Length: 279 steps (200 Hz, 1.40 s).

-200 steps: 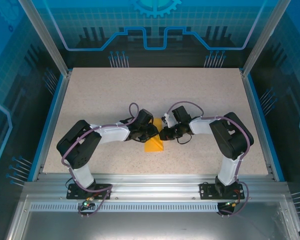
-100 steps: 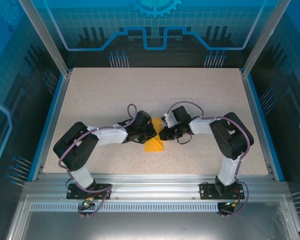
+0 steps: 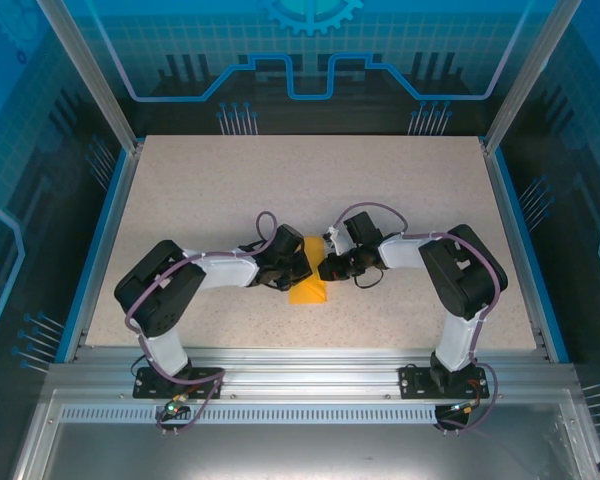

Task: Fold a paper plane with a square sheet of paper (pick it up from the middle)
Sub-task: Fold the triangle a second time at the center of the table.

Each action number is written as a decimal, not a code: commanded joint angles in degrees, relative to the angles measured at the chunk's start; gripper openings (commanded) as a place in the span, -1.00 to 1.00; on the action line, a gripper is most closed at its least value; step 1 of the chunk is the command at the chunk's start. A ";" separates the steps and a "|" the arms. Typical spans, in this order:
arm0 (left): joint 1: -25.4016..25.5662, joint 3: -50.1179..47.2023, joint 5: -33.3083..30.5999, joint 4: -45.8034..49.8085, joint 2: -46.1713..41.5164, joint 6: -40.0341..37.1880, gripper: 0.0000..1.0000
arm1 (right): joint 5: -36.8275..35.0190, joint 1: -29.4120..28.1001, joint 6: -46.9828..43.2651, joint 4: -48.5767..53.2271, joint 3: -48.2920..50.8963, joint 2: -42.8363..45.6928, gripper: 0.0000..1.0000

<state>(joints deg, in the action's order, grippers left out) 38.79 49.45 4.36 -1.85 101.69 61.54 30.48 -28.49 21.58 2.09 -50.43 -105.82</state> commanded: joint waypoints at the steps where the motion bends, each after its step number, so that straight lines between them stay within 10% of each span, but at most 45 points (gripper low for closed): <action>1: 0.10 0.70 0.26 1.81 1.62 -0.42 -1.00 | -2.97 0.54 0.10 2.74 1.30 -0.37 -0.85; 148: 0.20 0.10 1.79 2.18 3.43 -3.30 -1.00 | -5.04 -1.34 2.02 9.89 2.84 14.54 -0.55; 279: 0.19 0.49 1.51 2.73 3.52 -3.20 -1.00 | -4.49 -7.56 3.59 10.19 3.25 7.07 -0.60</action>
<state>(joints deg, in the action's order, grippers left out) 38.79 49.78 5.10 -2.70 102.45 59.59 27.64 -35.38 26.30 9.61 -46.83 -97.01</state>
